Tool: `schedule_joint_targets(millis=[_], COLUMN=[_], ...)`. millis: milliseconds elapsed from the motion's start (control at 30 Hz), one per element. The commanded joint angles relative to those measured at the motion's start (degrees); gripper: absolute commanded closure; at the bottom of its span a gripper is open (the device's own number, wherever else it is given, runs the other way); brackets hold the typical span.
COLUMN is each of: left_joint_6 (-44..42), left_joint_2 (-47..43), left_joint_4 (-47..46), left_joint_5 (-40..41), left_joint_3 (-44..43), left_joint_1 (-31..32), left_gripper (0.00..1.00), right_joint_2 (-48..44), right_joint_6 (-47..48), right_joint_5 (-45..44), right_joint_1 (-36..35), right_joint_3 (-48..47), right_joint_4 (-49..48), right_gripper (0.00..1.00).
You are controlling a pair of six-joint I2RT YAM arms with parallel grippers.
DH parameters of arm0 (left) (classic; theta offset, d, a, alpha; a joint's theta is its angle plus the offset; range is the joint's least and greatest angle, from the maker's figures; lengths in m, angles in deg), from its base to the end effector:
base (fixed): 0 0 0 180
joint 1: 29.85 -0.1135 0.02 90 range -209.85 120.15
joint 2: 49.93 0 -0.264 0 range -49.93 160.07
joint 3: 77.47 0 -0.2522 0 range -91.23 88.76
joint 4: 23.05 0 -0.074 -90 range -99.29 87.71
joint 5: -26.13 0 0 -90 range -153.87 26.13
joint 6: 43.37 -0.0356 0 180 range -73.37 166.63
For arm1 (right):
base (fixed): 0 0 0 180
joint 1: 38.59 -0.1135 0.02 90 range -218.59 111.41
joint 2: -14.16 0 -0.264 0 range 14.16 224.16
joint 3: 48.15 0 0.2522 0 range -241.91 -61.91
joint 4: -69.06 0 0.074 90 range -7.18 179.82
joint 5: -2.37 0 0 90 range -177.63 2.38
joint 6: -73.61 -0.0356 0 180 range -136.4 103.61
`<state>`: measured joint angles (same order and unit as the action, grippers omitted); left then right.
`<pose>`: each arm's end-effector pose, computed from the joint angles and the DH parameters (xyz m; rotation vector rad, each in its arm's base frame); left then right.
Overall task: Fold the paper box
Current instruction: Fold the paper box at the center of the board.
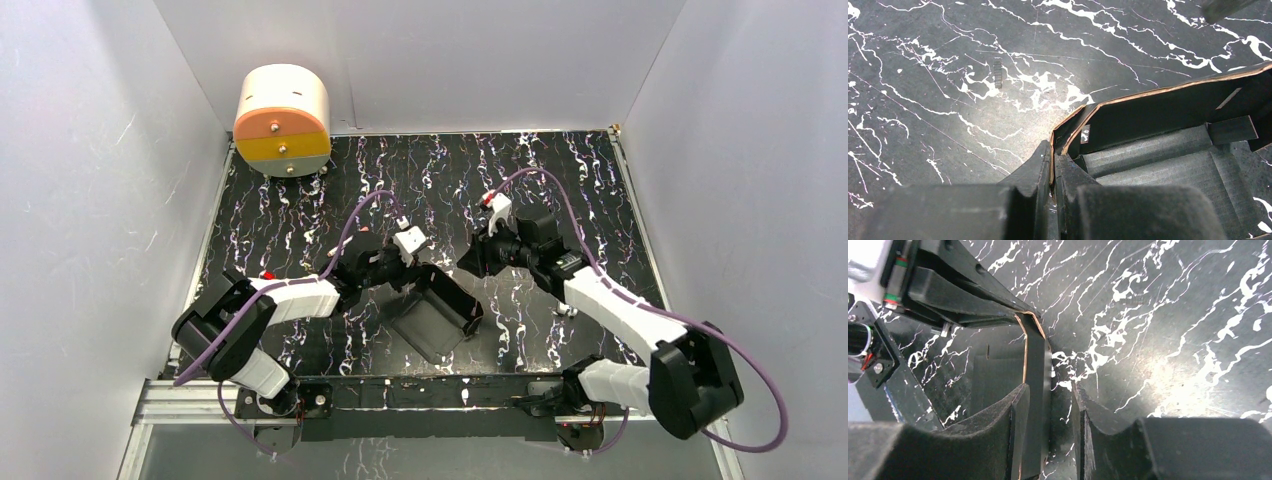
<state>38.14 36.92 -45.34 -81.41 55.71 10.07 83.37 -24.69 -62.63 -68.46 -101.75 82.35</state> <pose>0.2243 -0.2017 0.1820 0.9781 1.6518 -0.6605 0.2199 0.1436 0.2411 -0.6689 2.0297 0.8529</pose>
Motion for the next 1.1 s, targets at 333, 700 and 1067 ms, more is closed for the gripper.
schedule_joint_targets(millis=[333, 700, 1067], left_joint_6=[-1.1, -0.8, 0.5], left_joint_2=[1.0, 0.6, 2.6], left_joint_4=[-2.7, -3.3, -4.5], left_joint_5=[2.1, 2.2, 4.1], left_joint_3=[-1.0, -0.8, -1.6], left_joint_1=[-0.1, -0.1, -0.1], left_gripper=[1.00, 1.00, 1.00], right_joint_2=[-7.0, 1.9, 3.5], right_joint_6=[17.3, 19.5, 24.5], right_joint_5=[-31.3, -44.4, -57.7], right_joint_1=[-19.7, -27.9, -34.0], right_joint_3=[1.2, -1.5, -1.0], right_joint_4=[2.7, 5.3, 1.8], right_gripper=[0.53, 0.59, 0.87])
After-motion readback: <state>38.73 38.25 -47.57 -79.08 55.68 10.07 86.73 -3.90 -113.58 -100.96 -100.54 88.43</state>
